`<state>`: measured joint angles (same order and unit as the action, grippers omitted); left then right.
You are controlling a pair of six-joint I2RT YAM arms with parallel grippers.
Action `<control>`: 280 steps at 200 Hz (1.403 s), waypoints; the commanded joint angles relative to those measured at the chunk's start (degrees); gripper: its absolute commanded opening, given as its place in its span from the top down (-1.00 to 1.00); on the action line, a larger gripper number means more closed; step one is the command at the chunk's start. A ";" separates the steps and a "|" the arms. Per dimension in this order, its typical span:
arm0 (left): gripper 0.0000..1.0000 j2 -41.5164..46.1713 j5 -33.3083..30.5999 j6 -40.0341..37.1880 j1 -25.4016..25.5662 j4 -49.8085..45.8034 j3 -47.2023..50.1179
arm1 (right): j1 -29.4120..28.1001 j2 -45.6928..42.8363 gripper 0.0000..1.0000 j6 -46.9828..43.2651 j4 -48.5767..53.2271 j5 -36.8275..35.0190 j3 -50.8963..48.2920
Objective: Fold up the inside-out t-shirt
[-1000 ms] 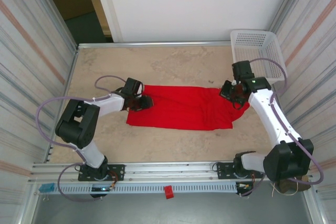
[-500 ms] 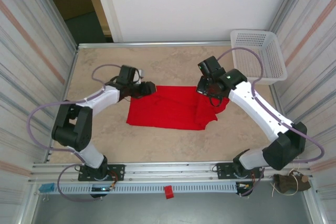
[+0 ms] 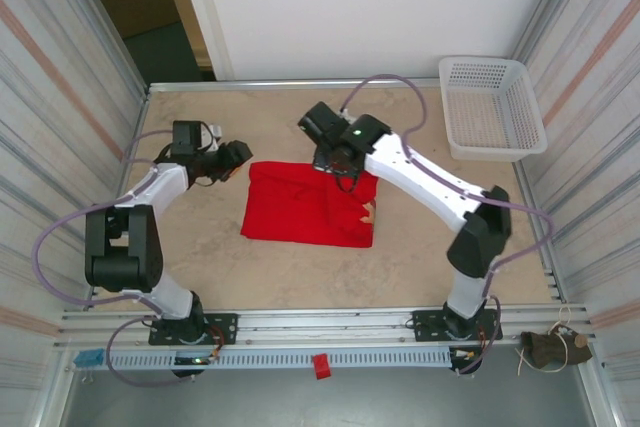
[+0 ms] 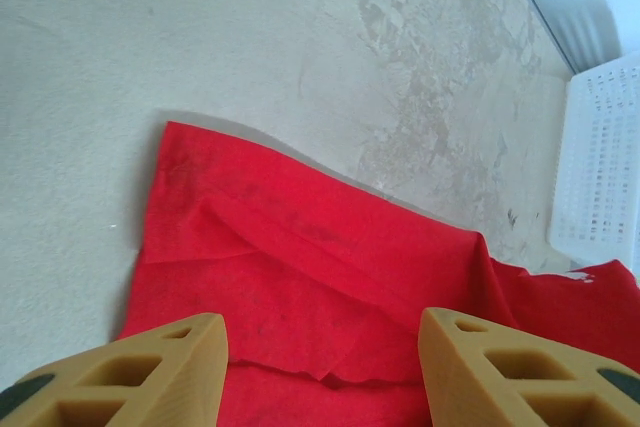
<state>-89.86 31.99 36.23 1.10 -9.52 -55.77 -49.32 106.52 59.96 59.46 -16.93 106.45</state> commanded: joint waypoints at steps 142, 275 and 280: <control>-0.09 8.53 5.79 -4.59 -12.18 -9.16 2.75 | -3.38 13.23 -0.31 -7.01 -7.06 13.21 19.34; -0.27 5.38 -19.45 3.07 28.69 -11.78 0.07 | 24.13 -10.45 -0.56 -17.15 -30.91 30.56 -39.33; -0.27 4.33 -19.74 2.94 29.00 -12.06 -0.88 | 24.82 -9.60 -0.56 -17.16 -31.49 31.56 -39.01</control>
<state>-82.17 17.74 39.03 28.42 -19.97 -51.35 -26.89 93.93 46.85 33.47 7.77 65.54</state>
